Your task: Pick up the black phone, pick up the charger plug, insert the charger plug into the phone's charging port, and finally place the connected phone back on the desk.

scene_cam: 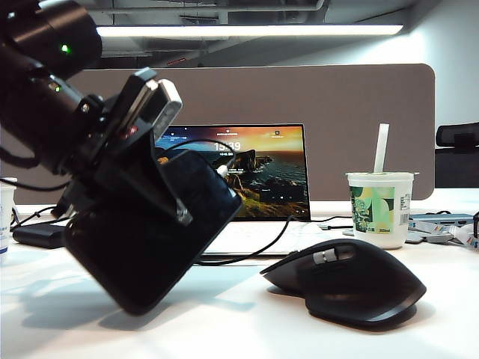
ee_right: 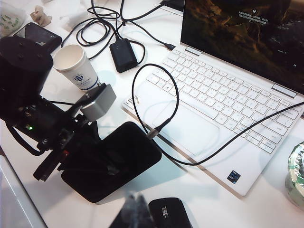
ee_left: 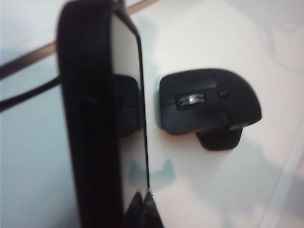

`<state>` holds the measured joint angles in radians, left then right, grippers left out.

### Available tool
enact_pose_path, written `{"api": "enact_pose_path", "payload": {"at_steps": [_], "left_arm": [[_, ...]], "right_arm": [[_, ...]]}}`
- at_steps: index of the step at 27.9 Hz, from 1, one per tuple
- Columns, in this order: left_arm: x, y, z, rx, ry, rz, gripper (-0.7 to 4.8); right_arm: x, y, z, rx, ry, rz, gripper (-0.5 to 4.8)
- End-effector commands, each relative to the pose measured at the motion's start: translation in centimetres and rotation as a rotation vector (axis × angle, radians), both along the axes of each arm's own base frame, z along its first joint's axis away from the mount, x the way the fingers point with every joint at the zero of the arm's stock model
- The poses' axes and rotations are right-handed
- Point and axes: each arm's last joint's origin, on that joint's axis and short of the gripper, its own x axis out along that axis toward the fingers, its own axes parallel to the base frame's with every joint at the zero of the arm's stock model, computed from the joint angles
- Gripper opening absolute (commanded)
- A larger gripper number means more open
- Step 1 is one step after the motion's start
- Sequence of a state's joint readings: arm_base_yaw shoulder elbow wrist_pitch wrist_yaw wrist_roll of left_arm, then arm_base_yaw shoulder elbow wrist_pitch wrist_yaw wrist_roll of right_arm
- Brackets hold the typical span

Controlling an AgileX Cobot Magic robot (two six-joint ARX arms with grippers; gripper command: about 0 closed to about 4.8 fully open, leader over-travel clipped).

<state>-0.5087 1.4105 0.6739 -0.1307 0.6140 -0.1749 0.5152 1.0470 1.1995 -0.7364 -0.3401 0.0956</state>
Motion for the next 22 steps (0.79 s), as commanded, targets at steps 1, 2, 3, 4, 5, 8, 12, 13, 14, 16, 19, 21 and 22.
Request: {"api": "enact_pose_path", "payload": {"at_steps": [1, 2, 3, 4, 5, 8, 12, 13, 14, 16, 19, 21, 22], "left_arm": [[0.4, -0.3, -0.6, -0.011, 0.019, -0.007, -0.07], [0.5, -0.4, -1.2, 0.001, 0.039, -0.007, -0.06], [0.6, -0.4, -1.5, 0.007, 0.052, -0.007, -0.06], [0.7, -0.5, -2.0, 0.016, 0.067, -0.007, -0.06], [0.7, -0.5, -2.2, 0.020, 0.074, -0.006, -0.06], [0.8, -0.5, -2.2, 0.030, 0.064, 0.004, 1.52], [0.9, -0.4, -2.2, 0.064, 0.039, 0.038, 2.70], [0.9, -0.4, -2.1, 0.063, 0.035, 0.037, 3.13], [1.0, -0.5, -1.9, 0.060, 0.018, 0.030, 3.98], [1.0, -0.4, -1.5, 0.066, -0.005, 0.042, 4.16], [1.2, -0.3, -0.7, 0.103, -0.062, 0.093, 4.16], [1.2, 0.0, 0.0, 0.138, -0.115, 0.143, 4.09], [1.1, 0.1, 0.4, 0.154, -0.144, 0.163, 3.97]], "right_arm": [[-0.1, 0.0, 0.2, 0.007, -0.012, 0.006, -0.01], [-0.1, 0.0, 0.2, 0.006, -0.012, 0.005, -0.01], [-0.1, 0.0, 0.2, 0.007, -0.012, 0.006, -0.01], [-0.1, 0.0, 0.2, 0.007, -0.012, 0.006, -0.01], [-0.1, 0.0, 0.2, 0.006, -0.011, 0.006, -0.01], [-0.1, 0.0, 0.1, 0.003, -0.006, 0.005, -0.01], [-0.2, -0.1, 0.1, -0.003, 0.003, 0.005, -0.01], [-0.2, -0.1, 0.0, -0.010, 0.011, 0.002, -0.01], [-0.3, -0.2, -0.2, -0.029, 0.028, -0.008, -0.01], [-0.4, -0.3, -0.5, -0.063, 0.043, -0.037, -0.01], [-0.5, -0.6, -0.8, -0.122, 0.042, -0.058, -0.01], [-0.6, -0.7, -0.9, -0.159, 0.041, -0.075, -0.01], [-0.6, -0.8, -1.0, -0.172, 0.045, -0.084, -0.01]]}}
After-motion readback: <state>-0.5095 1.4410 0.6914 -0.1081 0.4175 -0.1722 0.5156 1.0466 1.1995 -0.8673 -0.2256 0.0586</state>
